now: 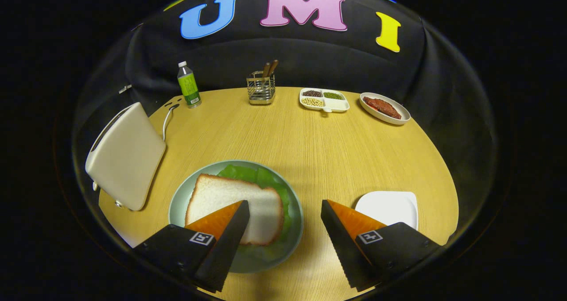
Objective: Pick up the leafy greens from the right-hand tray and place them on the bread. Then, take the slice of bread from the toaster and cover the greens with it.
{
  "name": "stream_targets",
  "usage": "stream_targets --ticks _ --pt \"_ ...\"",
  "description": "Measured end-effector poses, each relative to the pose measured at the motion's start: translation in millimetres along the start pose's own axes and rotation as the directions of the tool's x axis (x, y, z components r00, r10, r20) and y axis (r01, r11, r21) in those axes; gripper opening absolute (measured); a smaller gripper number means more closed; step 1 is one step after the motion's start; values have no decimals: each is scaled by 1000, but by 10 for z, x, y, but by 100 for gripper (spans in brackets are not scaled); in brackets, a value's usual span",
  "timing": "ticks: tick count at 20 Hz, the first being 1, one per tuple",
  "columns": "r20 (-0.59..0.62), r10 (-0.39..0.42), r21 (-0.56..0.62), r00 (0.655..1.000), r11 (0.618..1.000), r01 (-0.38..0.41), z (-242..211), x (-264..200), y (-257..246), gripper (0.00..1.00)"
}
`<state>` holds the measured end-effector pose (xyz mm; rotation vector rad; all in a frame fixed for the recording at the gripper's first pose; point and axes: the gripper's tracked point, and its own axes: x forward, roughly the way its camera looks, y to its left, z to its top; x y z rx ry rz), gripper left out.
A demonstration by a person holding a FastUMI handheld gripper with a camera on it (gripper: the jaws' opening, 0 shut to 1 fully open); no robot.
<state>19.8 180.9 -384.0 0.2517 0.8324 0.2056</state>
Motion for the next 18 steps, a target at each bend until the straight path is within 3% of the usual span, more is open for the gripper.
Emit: stream_targets --ticks 11,18 --pt "191 33 -4 981 999 -33 779 -628 -149 100" --pt "404 55 -125 913 992 -4 1648 -1486 -144 100"
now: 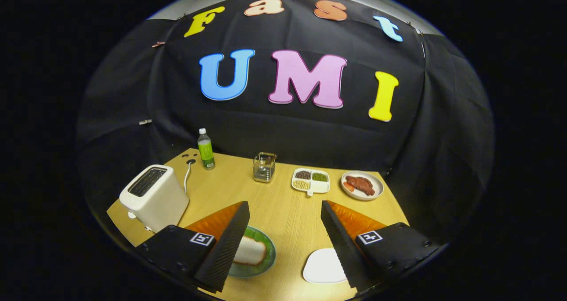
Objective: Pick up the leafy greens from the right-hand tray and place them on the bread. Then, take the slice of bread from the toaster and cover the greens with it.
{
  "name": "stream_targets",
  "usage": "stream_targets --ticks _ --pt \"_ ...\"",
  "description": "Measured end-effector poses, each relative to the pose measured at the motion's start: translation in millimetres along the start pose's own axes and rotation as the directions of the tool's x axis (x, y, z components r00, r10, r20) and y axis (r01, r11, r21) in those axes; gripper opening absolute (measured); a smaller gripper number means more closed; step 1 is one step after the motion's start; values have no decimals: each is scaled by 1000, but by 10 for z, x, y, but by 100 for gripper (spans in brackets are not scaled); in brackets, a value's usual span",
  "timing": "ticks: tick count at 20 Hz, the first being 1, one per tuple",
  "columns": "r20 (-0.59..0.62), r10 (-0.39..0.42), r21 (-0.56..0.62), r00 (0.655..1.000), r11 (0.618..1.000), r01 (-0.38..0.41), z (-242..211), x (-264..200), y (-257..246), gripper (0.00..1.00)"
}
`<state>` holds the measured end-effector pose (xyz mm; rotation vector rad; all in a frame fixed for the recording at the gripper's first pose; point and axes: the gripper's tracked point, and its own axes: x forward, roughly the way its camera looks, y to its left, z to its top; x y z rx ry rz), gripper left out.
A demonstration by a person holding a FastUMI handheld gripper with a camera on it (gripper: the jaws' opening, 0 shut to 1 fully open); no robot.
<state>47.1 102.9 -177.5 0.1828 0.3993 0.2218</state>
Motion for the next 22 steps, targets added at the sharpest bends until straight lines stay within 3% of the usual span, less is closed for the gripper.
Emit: stream_targets --ticks 4,10,22 --pt "115 20 -66 993 998 -12 591 -306 59 98" --pt "291 -2 -67 957 998 22 1237 -770 67 98" --pt "298 -41 23 954 999 35 1142 -930 -136 98"
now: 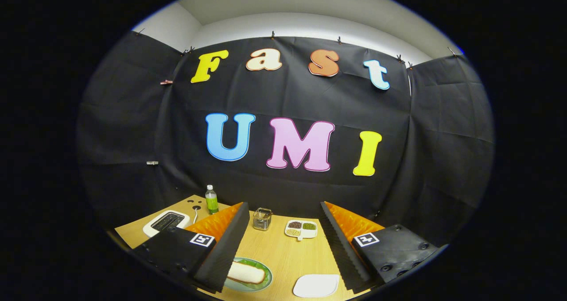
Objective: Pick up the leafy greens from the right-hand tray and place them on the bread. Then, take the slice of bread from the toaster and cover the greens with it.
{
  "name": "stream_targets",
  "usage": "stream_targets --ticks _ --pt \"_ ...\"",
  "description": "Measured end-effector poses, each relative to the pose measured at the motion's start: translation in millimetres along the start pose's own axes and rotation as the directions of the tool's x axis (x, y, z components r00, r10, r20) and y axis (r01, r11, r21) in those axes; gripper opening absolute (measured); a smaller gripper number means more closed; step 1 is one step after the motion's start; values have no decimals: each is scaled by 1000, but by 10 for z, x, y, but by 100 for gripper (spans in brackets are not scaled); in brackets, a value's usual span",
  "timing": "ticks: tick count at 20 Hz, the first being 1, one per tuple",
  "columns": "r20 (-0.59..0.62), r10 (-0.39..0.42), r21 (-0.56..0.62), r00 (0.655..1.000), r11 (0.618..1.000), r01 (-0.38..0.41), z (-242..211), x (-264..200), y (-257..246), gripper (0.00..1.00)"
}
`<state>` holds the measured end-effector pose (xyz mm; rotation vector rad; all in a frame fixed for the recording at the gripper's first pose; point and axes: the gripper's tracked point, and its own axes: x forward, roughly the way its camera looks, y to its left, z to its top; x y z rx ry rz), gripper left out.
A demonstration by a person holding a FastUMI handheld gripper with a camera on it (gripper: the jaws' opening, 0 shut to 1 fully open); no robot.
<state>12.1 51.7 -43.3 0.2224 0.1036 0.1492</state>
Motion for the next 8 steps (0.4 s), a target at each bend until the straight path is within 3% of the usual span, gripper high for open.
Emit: stream_targets --ticks 8 --pt "-2 10 -35 1000 999 -10 -30 26 44 98"
